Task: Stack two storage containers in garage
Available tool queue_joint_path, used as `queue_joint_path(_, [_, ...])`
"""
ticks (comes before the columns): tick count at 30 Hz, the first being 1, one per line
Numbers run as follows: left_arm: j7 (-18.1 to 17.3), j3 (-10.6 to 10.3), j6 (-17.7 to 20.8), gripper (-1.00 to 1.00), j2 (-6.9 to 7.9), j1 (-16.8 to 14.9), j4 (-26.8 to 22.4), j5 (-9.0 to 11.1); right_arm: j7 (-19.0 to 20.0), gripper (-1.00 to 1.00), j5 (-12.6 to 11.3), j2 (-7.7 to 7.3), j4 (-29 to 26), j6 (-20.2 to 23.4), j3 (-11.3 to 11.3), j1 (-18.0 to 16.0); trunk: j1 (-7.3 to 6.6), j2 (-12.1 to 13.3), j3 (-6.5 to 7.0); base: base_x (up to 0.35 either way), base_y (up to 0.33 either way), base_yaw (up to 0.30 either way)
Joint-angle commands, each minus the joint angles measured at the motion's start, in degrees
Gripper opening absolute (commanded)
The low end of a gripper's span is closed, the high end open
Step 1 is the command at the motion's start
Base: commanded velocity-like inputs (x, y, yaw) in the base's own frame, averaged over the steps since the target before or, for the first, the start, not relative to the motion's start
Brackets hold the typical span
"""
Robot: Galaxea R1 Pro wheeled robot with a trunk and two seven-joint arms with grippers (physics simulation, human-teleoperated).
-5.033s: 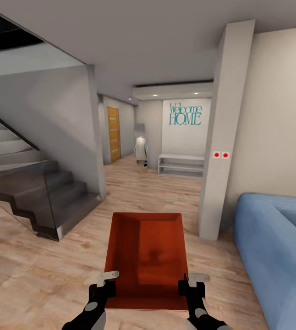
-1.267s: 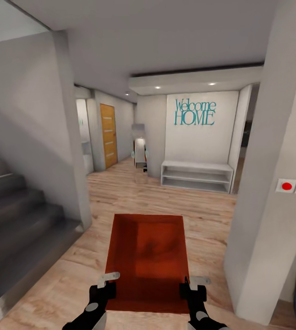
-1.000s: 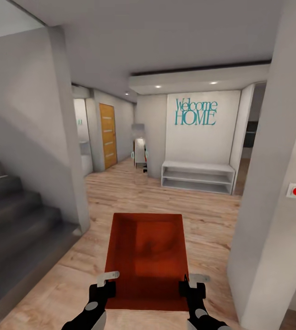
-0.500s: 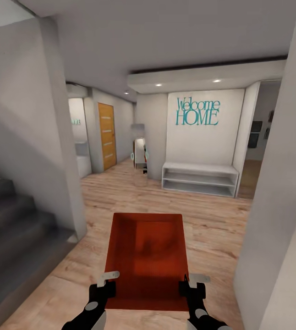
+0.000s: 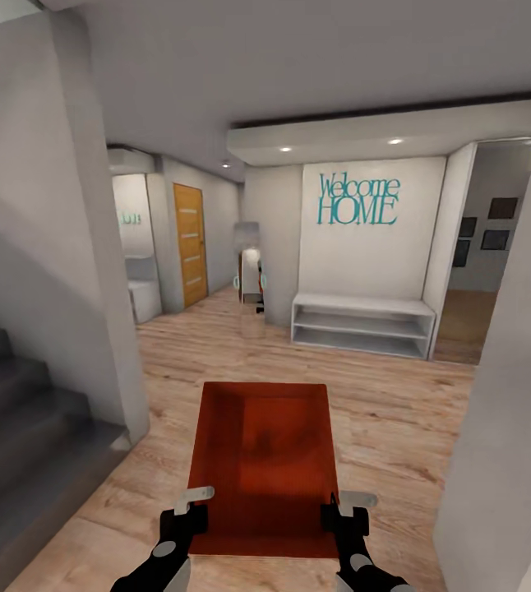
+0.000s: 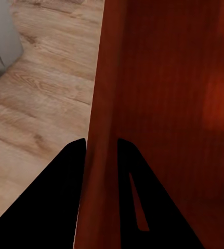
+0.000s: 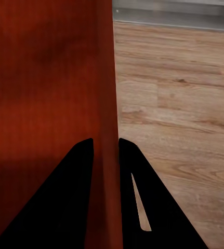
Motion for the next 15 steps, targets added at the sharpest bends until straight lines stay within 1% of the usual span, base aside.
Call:
queue_joint_path(1, [0.4, -0.4, -0.4, -1.0, 0.07, 0.0, 0.3, 1.5, -0.1, -1.0, -0.6, -0.01, -0.1, -2.5, 1.6, -0.1, 0.04, 0.0, -0.07, 0.32, 0.0, 0.0])
queue_joint_path(15, [0.4, -0.4, -0.4, -1.0, 0.07, 0.0, 0.3, 1.5, -0.1, -1.0, -0.6, -0.05, -0.1, -2.5, 1.6, -0.1, 0.04, 0.0, -0.07, 0.32, 0.0, 0.0])
